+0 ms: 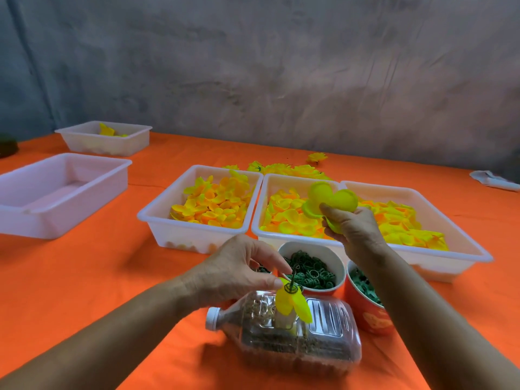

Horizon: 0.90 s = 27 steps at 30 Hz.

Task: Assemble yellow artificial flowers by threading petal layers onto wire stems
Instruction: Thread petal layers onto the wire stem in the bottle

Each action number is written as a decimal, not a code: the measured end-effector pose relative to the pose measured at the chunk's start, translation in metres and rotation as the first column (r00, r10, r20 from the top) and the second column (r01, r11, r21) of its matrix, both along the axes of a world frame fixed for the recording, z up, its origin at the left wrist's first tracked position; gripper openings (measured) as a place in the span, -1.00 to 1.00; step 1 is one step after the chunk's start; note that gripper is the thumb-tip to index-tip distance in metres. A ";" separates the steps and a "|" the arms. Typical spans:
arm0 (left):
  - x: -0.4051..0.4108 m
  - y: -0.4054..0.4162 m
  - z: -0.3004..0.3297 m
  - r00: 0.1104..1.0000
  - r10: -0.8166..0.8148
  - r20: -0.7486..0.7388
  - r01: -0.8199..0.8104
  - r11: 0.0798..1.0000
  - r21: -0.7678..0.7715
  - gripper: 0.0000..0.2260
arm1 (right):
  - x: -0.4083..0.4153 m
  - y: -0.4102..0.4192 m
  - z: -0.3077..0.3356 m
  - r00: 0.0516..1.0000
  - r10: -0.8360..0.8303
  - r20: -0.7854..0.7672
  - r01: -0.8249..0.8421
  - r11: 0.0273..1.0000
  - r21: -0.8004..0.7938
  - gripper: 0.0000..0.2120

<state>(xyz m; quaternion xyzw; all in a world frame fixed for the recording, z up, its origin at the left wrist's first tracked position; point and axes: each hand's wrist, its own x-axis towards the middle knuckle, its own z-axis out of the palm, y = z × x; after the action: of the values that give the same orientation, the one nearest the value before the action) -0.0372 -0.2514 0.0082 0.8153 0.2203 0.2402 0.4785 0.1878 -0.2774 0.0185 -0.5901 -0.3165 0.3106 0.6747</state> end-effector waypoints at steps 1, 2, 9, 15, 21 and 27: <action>-0.001 0.001 0.001 1.000 0.022 0.018 -0.021 0.999 -0.028 -0.86 | -0.007 -0.005 0.002 0.999 0.041 -0.006 -0.041 0.999 -0.006 -0.87; -0.003 0.003 0.003 0.998 0.054 0.041 -0.052 0.997 -0.048 -0.86 | -0.013 -0.011 0.004 0.997 0.077 -0.010 -0.078 0.997 -0.011 -0.87; 0.010 0.010 0.030 0.892 0.396 0.219 -0.388 0.918 -0.080 -0.80 | -0.045 -0.045 0.019 0.970 0.228 0.089 -0.233 0.971 0.052 -0.84; 0.024 0.005 0.041 0.945 0.280 0.171 -0.260 0.957 -0.128 -0.91 | -0.055 -0.054 0.021 0.944 0.290 0.155 -0.308 0.946 0.106 -0.91; 0.027 0.003 0.039 0.908 0.307 0.285 -0.284 0.951 -0.121 -0.87 | -0.052 -0.055 0.016 0.925 0.231 0.300 -0.282 0.949 0.139 -0.75; 0.022 -0.001 0.029 0.901 0.314 0.300 -0.348 0.936 0.064 -0.92 | -0.057 -0.059 0.008 0.861 0.098 0.499 -0.252 0.935 0.251 -0.79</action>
<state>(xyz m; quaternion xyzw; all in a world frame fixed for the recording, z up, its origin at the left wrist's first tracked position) -0.0151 -0.2519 0.0368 0.7490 0.2700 0.4455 0.4094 0.1313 -0.3369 0.0263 -0.5045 -0.5705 0.1627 0.6273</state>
